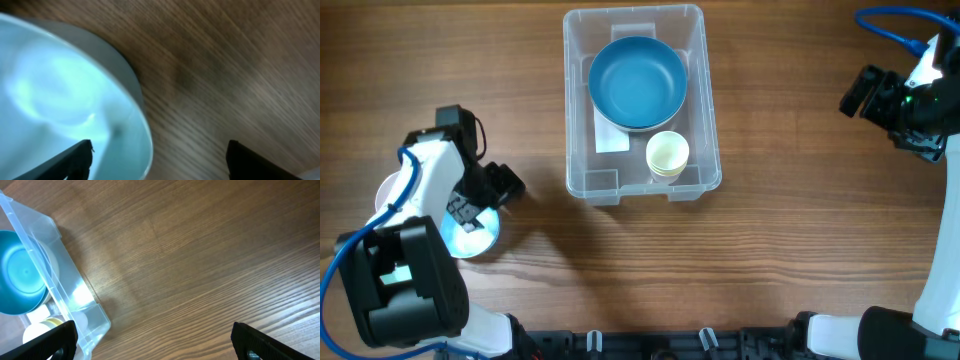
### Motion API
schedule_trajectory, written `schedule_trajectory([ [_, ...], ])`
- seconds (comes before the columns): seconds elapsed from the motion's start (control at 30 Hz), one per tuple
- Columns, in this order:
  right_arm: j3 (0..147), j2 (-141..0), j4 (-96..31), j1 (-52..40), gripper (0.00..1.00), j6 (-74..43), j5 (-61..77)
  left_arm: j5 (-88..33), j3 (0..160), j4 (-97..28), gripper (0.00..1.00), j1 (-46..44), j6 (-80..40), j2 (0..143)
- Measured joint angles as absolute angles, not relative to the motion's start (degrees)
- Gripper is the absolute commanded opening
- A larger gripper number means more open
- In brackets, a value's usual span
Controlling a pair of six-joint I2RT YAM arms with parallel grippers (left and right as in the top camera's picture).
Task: Pack container
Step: 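Move the left gripper to the light blue cup and grasp it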
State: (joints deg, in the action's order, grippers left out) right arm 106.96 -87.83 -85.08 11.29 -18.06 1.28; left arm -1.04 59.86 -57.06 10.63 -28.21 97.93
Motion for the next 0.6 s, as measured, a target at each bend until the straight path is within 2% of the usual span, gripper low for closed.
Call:
schedule_trajectory([
  [0.1, 106.96, -87.83, -85.14, 11.29, 1.00, -18.09, 1.28, -0.97, 56.80, -52.29, 0.82, 10.63, -28.21, 97.93],
  [0.23, 106.96, -87.85, -85.17, 11.29, 1.00, -18.09, 1.28, 0.10, 56.18, -49.91, 0.69, 10.63, -28.38, 97.93],
  [0.33, 106.96, -87.83, -85.14, 11.29, 1.00, -18.09, 1.26, 0.93, 56.18, -48.93, 0.45, 10.63, -27.24, 97.93],
  [0.6, 106.96, -87.83, -85.14, 11.29, 1.00, -18.09, 1.28, 2.74, 56.18, -47.07, 0.04, 10.63, -25.91, 97.93],
])
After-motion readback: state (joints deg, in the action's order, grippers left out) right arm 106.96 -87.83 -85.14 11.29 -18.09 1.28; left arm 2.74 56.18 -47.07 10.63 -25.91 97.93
